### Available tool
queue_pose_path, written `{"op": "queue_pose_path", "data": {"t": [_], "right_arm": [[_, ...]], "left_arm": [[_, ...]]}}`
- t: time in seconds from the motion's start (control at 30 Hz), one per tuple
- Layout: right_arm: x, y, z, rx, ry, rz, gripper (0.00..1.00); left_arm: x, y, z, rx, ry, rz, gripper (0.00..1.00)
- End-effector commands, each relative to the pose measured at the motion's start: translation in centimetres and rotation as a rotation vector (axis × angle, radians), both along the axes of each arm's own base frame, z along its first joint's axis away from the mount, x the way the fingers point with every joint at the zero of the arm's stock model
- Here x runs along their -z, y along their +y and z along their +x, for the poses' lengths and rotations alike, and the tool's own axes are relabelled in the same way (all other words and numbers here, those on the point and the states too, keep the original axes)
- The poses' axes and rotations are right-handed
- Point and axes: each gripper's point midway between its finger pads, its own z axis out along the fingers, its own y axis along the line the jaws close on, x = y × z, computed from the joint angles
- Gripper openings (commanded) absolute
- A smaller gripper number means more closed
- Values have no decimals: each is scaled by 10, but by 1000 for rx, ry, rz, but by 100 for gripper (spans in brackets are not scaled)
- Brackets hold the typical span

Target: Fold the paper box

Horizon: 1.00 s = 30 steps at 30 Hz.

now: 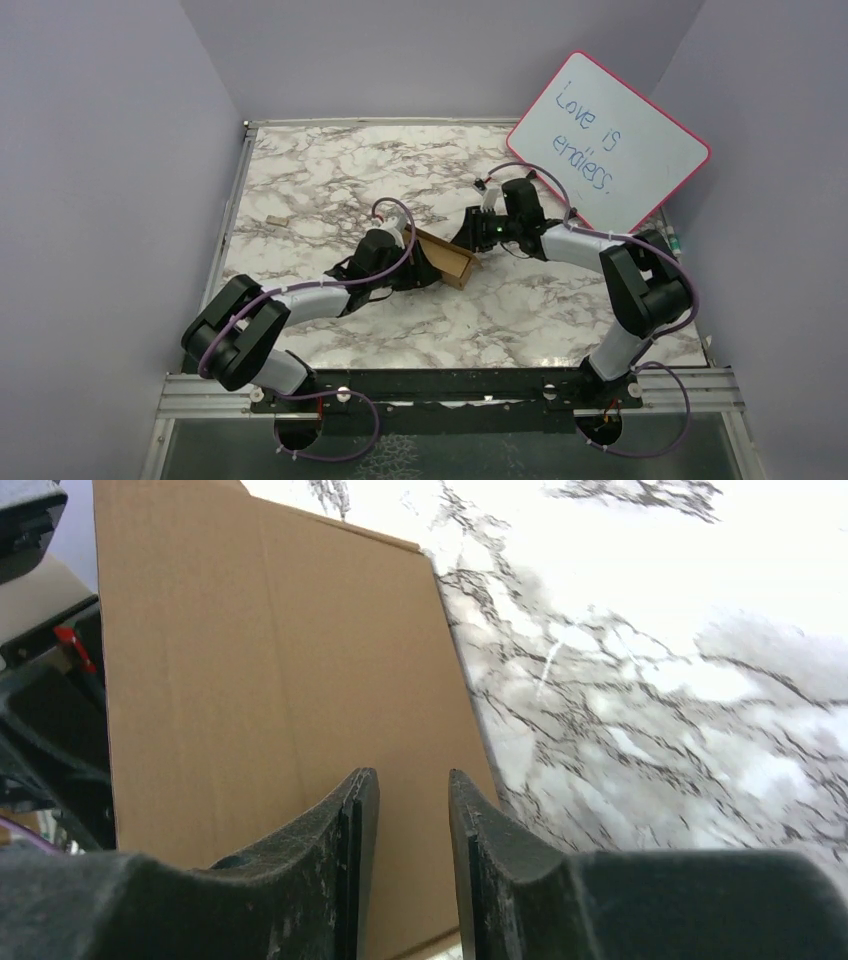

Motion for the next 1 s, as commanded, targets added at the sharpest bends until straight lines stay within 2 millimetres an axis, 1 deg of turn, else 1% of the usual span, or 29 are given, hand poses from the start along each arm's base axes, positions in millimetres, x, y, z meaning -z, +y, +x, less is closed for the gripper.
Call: {"op": "queue_pose_path", "data": {"t": [0.0, 0.13, 0.3, 0.4, 0.5, 0.67, 0.8, 0.97], "right_arm": [[7, 16, -14, -79, 1, -59, 38], [11, 19, -18, -108, -3, -76, 38], [14, 19, -12, -111, -11, -96, 40], [13, 20, -6, -108, -24, -106, 42], [13, 17, 5, -84, -52, -147, 43], [6, 11, 10, -66, -81, -190, 45], [1, 17, 8, -106, -83, -163, 46], [5, 28, 9, -155, -72, -147, 46]], "left_arm": [[-25, -4, 5, -20, -97, -35, 62], [-30, 3, -1, -51, -116, -44, 61], [-42, 5, -3, -66, -139, -66, 62], [-39, 4, -8, -55, -130, -64, 63], [-30, 9, -12, -57, -121, -42, 63], [-30, 17, -15, -71, -131, -31, 65], [-29, 17, -15, -81, -120, -37, 65], [-27, 9, -14, -71, -109, -48, 65]]}}
